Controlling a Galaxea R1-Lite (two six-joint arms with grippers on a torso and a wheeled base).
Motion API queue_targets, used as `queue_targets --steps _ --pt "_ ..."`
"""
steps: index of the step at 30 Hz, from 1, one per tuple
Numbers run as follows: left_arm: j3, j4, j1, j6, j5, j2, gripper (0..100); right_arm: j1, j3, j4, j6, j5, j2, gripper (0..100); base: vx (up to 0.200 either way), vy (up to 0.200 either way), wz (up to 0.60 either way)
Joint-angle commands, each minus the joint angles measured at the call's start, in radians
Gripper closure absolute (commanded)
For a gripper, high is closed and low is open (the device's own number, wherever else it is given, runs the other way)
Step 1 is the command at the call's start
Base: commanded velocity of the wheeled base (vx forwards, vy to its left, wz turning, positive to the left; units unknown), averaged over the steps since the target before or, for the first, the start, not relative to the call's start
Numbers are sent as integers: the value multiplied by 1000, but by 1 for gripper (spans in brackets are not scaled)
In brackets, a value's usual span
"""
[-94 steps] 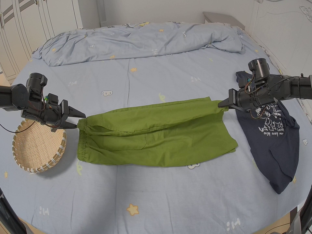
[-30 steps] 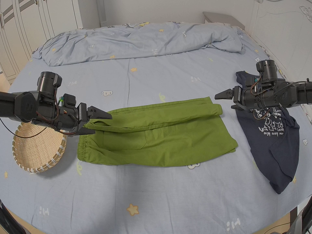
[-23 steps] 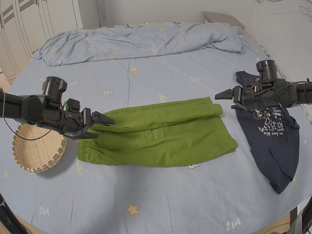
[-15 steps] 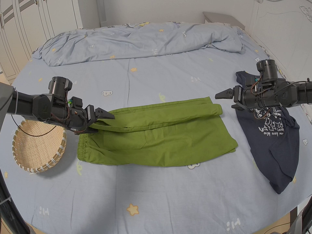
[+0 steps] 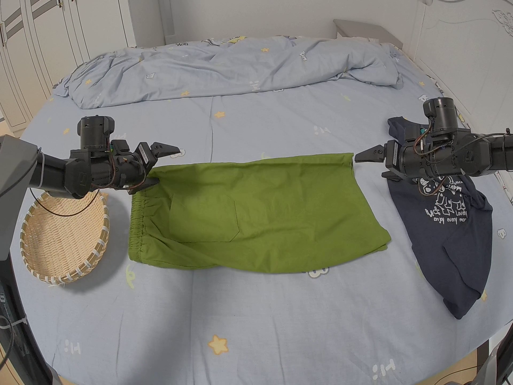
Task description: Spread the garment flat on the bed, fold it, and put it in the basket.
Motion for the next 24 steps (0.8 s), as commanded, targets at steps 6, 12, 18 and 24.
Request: queue_targets --steps 6,12,18,24 --pt "-31 -8 -24 -5 52 65 0 1 0 0 0 0 -4 0 0 0 0" --pt "48 -8 -48 -4 57 -77 0 -19 -3 0 4 17 -2 0 0 0 0" --pt "258 -6 -50 104 63 -273 0 -79 -23 9 8 151 -2 0 0 0 0" --pt "430 -8 -54 277 206 -305 0 -82 -22 11 8 157 -2 0 0 0 0"
